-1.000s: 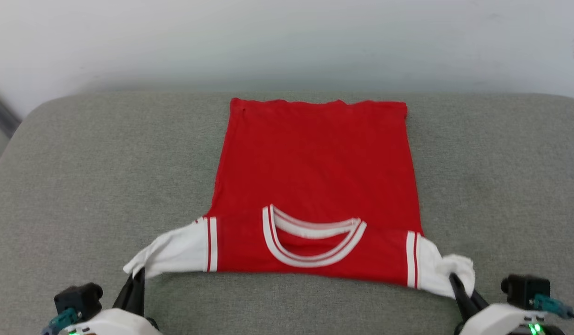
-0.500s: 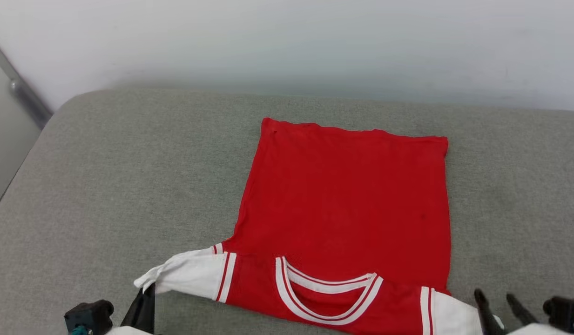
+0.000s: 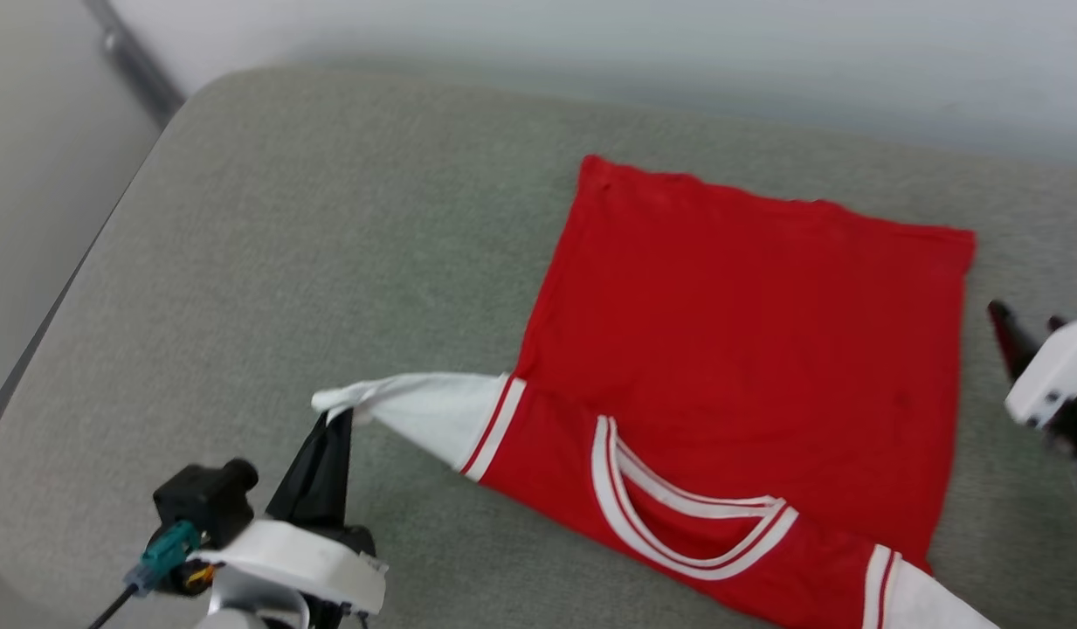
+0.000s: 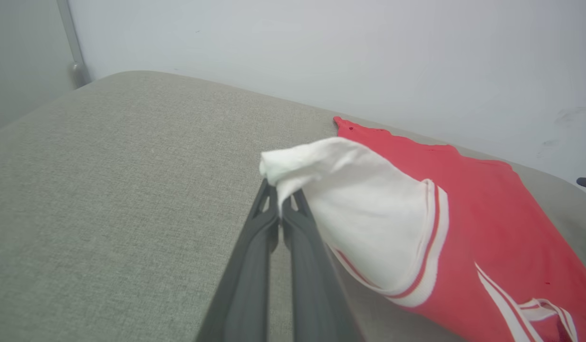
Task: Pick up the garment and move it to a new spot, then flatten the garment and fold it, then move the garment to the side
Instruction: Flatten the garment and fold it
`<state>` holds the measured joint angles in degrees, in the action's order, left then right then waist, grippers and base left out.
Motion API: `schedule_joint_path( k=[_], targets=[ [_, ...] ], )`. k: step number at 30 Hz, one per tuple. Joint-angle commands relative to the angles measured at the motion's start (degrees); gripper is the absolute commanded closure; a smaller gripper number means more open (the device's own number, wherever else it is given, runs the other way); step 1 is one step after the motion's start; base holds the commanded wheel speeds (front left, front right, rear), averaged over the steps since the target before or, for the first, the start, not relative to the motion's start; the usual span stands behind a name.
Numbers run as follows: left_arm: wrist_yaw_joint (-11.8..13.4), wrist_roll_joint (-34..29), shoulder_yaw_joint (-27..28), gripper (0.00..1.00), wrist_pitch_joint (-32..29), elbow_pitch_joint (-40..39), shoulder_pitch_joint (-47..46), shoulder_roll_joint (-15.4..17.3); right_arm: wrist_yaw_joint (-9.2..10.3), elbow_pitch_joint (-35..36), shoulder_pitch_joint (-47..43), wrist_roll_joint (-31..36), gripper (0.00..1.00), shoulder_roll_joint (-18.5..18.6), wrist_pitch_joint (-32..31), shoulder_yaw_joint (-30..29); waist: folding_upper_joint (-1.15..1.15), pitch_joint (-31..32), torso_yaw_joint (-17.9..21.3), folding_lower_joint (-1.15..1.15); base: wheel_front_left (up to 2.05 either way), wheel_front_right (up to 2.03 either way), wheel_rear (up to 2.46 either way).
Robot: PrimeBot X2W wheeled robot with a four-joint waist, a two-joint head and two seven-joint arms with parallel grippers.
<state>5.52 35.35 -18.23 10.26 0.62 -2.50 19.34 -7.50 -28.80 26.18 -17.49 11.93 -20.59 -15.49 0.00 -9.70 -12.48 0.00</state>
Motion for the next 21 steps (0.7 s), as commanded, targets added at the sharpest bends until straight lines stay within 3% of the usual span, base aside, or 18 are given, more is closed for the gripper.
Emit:
schedule_joint_path(
  k=[1, 5, 11, 18, 19, 20, 21],
  targets=[
    [-0.54, -0.38, -0.22, 1.0, 0.65, -0.6, -2.11, -0.53, 0.02, -2.24, 3.88, 1.28, 0.0, 1.23, -2.72, -0.37, 0.0, -4.76, -4.65, 0.0, 0.0, 0.0, 0.0],
    [-2.05, -0.33, -1.07, 1.0, 1.64, -1.51, -5.14, -1.78, 0.03, -7.15, 13.52, 4.92, 0.0, 4.28, -11.4, -3.24, 0.0, -9.17, -7.58, 0.0, 0.0, 0.0, 0.0],
    [-4.45, -0.43, -1.95, 1.0, 3.01, -1.35, -8.65, -3.3, 0.02, -10.41, 23.37, 12.57, 0.0, 4.54, -21.61, -8.47, 0.0, -14.36, -10.27, 0.0, 0.0, 0.0, 0.0],
    [-5.92, -0.82, -2.31, 1.0, 3.96, 0.46, -10.58, -4.45, 0.03, -14.17, 23.11, 20.54, 0.0, 0.26, -30.94, -16.3, 0.0, -17.11, -11.06, 0.0, 0.0, 0.0, 0.0],
    [-5.99, -0.88, -2.27, 1.0, 4.05, 0.69, -10.74, -4.56, 0.03, -14.69, 22.28, 21.61, 0.14, -0.88, -32.59, -17.29, 0.0, -17.2, -11.02, 0.0, 0.0, 0.0, 0.0],
    [-6.1, -0.85, -2.23, 1.0, 4.07, 0.97, -10.85, -4.67, 0.03, -14.89, 21.63, 22.49, 0.62, -2.07, -33.87, -18.31, 0.0, -17.24, -10.95, 0.0, 0.0, 0.0, 0.0],
    [-6.19, -0.8, -2.2, 1.0, 4.17, 1.21, -10.92, -4.78, 0.03, -15.02, 21.24, 23.1, 1.0, -2.98, -35.1, -19.3, 0.0, -17.2, -10.86, 0.0, 0.0, 0.0, 0.0]
  ],
)
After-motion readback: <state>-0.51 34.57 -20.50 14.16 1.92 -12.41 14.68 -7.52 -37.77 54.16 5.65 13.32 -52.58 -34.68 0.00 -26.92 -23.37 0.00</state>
